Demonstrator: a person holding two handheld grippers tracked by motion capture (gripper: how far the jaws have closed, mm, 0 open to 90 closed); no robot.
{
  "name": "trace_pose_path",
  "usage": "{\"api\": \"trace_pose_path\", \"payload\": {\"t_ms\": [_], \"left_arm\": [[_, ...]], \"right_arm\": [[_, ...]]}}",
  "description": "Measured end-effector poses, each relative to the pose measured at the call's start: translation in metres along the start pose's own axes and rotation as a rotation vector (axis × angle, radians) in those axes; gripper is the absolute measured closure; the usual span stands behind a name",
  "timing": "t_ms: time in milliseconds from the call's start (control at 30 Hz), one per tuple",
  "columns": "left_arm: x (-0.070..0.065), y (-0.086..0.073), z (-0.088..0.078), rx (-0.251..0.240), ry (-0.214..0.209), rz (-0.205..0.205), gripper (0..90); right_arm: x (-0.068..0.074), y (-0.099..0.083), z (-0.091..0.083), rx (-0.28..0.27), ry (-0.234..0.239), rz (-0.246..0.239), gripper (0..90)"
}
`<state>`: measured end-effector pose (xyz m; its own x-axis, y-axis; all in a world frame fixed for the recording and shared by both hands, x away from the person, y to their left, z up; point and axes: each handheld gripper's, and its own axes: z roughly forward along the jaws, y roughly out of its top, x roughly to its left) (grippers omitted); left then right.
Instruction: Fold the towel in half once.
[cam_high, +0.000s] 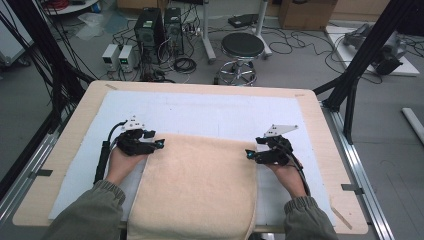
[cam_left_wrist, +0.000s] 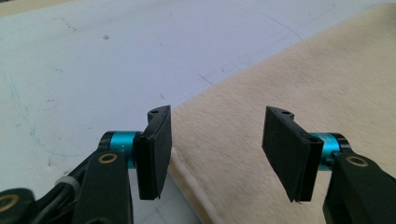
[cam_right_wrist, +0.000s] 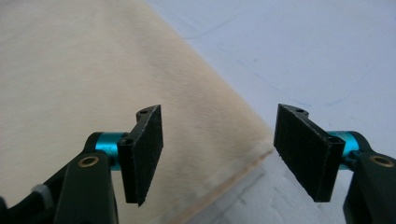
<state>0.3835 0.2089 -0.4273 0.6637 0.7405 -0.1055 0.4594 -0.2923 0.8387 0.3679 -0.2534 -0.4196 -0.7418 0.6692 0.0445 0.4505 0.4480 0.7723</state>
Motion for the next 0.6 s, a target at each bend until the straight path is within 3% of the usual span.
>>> {"api": "trace_pose_path", "payload": {"t_ms": [133, 200, 267, 333, 367, 400, 500, 600], "left_arm": [[0.008, 0.003, 0.013, 0.052, -0.001, -0.021, 44.4], [0.01, 0.003, 0.019, 0.089, 0.014, -0.026, 44.7], [0.013, 0.002, 0.022, 0.097, 0.015, -0.038, 46.9], [0.014, 0.0, 0.023, 0.109, 0.021, -0.025, 52.3], [0.014, 0.0, 0.023, 0.106, 0.021, -0.028, 56.3], [0.014, 0.0, 0.022, 0.11, 0.014, -0.025, 63.5], [0.017, 0.001, 0.019, 0.108, 0.02, -0.02, 84.0], [0.021, 0.003, 0.017, 0.09, 0.055, -0.032, 85.6]], "right_arm": [[-0.014, -0.008, 0.014, 0.056, 0.004, 0.035, 33.3], [-0.018, -0.011, 0.018, 0.069, 0.028, 0.048, 38.7], [-0.018, -0.01, 0.021, 0.069, 0.044, 0.03, 46.4], [-0.017, -0.009, 0.022, 0.066, 0.071, 0.016, 58.9], [-0.017, -0.008, 0.022, 0.067, 0.095, 0.014, 70.1], [-0.017, -0.007, 0.023, 0.071, 0.124, 0.017, 76.3], [-0.019, 0.0, 0.026, 0.08, 0.136, -0.003, 81.8], [-0.023, 0.011, 0.029, 0.098, 0.107, -0.005, 82.6]]}}
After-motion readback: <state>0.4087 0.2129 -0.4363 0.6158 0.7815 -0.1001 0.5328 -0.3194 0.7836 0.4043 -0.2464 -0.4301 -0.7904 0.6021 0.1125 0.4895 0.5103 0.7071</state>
